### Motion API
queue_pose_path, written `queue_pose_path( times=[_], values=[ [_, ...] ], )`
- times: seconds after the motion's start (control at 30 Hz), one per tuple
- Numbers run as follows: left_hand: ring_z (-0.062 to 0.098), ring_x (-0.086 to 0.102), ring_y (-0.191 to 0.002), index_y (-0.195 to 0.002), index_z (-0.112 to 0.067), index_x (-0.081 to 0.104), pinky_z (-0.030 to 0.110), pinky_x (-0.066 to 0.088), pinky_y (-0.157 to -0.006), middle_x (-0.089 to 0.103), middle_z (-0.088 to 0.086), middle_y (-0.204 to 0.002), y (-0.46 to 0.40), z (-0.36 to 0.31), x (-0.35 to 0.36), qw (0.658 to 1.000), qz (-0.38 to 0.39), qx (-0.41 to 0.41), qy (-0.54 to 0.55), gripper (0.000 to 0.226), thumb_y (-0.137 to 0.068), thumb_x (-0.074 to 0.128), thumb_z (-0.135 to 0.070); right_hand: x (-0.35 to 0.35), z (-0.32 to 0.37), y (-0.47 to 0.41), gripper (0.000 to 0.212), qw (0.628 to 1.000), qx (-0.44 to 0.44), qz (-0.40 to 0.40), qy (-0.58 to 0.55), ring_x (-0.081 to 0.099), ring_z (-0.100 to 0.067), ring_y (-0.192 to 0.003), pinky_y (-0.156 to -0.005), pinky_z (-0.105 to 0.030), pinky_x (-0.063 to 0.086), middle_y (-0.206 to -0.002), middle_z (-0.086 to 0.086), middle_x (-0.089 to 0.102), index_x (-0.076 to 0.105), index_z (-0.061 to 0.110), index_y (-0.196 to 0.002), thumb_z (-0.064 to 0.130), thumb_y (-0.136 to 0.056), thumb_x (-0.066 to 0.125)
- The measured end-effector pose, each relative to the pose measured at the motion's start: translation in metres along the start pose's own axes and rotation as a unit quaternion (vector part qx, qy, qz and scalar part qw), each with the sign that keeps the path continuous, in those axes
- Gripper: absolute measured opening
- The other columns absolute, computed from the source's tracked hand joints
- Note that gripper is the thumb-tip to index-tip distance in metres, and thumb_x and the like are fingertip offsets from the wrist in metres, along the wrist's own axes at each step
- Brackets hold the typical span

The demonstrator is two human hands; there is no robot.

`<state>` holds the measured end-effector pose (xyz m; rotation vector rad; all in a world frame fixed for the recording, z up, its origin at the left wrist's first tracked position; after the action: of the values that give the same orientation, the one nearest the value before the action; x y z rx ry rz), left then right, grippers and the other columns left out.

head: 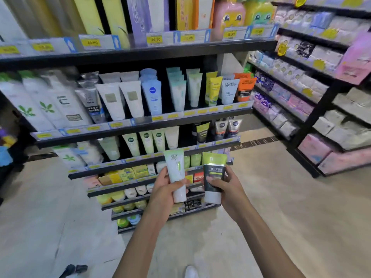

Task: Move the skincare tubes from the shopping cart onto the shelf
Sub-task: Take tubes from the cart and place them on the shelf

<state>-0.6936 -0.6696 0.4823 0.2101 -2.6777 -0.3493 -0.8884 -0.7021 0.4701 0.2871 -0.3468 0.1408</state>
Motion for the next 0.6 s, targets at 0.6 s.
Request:
queue_pose_path(
  times=[0.6],
  values=[
    [0.027,0.072,-0.092,-0.135,-0.017,0.055,0.042,0.059,-0.074,0.074,0.013,-0.116,-0.107,0.012,0.010,0.994,-0.109,-0.003,0.026,0.056,-0.087,0.064,0.012,-0.017,0.005,-0.187,0.042,0.979,0.039,0.021,0.198,0.075,-0.012,-0.092,-0.067,-0.019,0.054,-0.101,0.003,0.079,0.065,0.017,-0.114,0.005,-0.080,0.085]
  ],
)
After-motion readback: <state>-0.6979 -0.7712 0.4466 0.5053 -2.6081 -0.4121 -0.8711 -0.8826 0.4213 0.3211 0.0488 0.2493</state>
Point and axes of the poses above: each hand's wrist, its own y-axis away from the middle knuckle, its own x-axis out of the palm, z = x × y, the point moved 6 cm from there along -y, towards the middle knuckle
